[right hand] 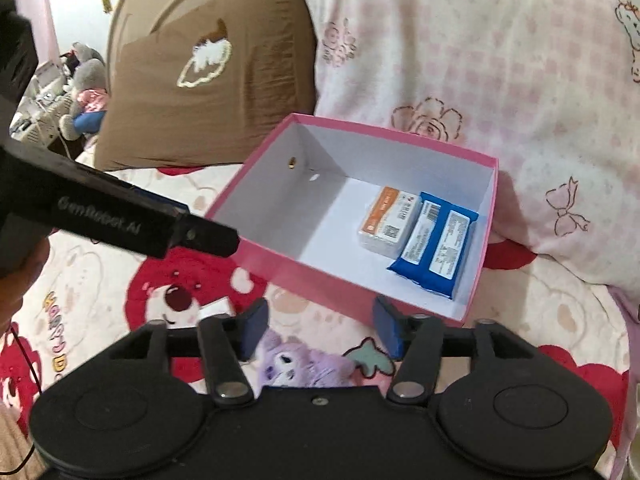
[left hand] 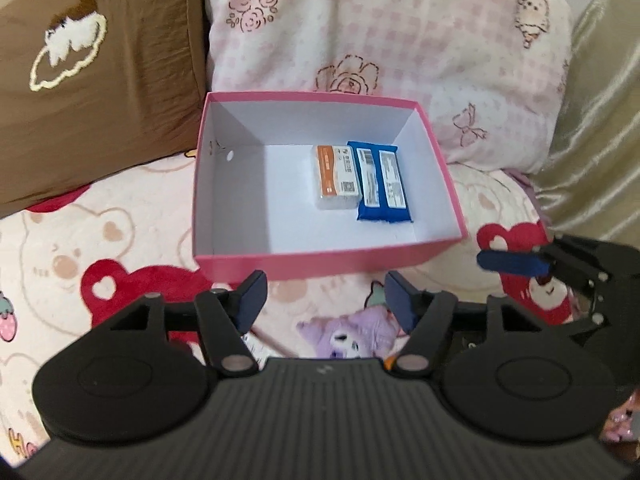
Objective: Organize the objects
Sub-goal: 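Move the left gripper out of the box to the green yarn ball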
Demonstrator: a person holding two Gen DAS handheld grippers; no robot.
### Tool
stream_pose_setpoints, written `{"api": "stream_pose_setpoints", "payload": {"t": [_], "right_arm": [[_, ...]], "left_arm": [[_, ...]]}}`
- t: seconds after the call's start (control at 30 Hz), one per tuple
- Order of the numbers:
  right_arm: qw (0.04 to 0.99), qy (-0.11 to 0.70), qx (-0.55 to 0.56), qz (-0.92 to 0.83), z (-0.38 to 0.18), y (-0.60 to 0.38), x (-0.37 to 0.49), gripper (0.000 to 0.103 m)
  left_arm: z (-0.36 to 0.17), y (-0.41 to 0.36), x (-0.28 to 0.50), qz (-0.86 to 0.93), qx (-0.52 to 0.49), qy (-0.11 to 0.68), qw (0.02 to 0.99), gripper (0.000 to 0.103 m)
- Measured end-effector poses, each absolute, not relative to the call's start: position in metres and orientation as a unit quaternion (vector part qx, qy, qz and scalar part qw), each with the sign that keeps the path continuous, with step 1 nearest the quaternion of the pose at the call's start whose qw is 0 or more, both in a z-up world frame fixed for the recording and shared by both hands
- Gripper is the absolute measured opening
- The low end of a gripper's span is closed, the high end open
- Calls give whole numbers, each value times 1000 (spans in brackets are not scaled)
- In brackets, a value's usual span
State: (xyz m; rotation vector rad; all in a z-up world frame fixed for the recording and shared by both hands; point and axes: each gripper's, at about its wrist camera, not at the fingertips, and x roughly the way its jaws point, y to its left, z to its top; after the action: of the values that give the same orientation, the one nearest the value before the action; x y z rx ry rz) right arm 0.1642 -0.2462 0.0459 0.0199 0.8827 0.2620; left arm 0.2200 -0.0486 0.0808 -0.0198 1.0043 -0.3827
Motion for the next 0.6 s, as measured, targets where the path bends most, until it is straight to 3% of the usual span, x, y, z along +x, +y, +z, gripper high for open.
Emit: {"api": "stream_pose_setpoints", "payload": {"t": [0.13, 0.17, 0.3, 0.6], "right_arm": [[900, 416, 11, 126, 53, -242, 149, 92], [901, 415, 14, 124, 55, -241, 146, 96], [896, 429, 14, 113, 57, -242, 139, 96], [891, 435, 13, 125, 60, -242, 121, 96]], "left_arm": [[90, -42, 201, -183, -8, 482, 857, 73], [90, -41, 198, -184, -10, 484, 855, 80], [93, -36, 182, -188, -6, 487, 853, 95], [96, -27, 162, -187, -4, 491, 851, 100]]}}
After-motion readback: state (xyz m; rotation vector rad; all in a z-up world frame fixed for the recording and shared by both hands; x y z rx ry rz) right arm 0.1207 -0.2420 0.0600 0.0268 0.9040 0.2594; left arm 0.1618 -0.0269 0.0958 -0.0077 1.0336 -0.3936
